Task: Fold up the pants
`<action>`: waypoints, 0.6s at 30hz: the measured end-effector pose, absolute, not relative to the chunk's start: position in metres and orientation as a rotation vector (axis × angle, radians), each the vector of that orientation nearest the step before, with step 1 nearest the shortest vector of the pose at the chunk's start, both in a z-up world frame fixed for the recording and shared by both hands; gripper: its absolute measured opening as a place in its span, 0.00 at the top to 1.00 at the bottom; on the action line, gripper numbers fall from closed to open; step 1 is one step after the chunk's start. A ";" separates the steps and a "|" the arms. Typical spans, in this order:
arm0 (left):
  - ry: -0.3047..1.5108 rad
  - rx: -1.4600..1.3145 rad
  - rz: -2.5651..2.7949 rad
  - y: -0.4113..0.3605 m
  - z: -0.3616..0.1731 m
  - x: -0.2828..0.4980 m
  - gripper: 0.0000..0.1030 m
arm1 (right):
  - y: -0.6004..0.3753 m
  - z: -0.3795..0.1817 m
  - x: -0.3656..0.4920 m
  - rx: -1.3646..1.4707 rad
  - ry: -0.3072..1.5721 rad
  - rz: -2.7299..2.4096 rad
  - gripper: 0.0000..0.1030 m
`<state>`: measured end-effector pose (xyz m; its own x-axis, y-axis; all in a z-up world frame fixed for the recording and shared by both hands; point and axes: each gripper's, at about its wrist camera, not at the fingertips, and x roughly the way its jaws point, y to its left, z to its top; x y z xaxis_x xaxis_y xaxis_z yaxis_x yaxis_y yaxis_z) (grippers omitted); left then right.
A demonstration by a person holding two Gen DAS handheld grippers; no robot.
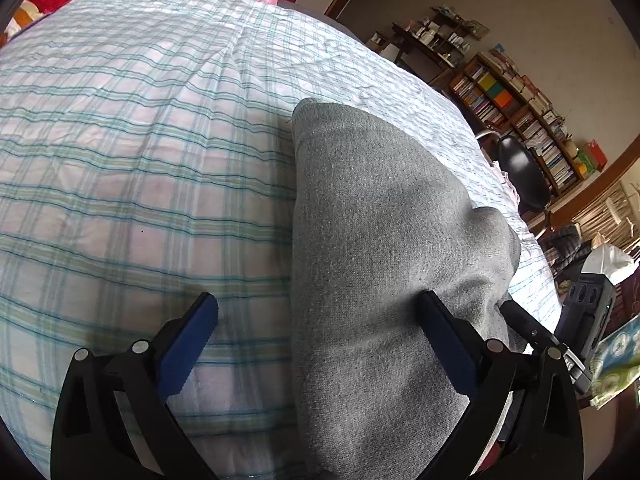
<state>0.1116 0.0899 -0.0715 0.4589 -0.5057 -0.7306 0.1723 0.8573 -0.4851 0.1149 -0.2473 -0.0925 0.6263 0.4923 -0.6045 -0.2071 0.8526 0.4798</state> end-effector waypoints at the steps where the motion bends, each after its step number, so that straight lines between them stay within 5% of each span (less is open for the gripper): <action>1: 1.015 -0.377 -0.437 0.092 -0.072 0.112 0.05 | -0.247 -0.093 0.118 0.396 0.814 0.443 0.19; 15: 1.012 -0.401 -0.597 0.073 -0.071 0.118 0.07 | -0.238 -0.094 0.142 0.330 0.859 0.556 0.23; 18: 1.010 -0.432 -0.669 0.071 -0.070 0.117 0.29 | -0.239 -0.092 0.137 0.333 0.828 0.558 0.39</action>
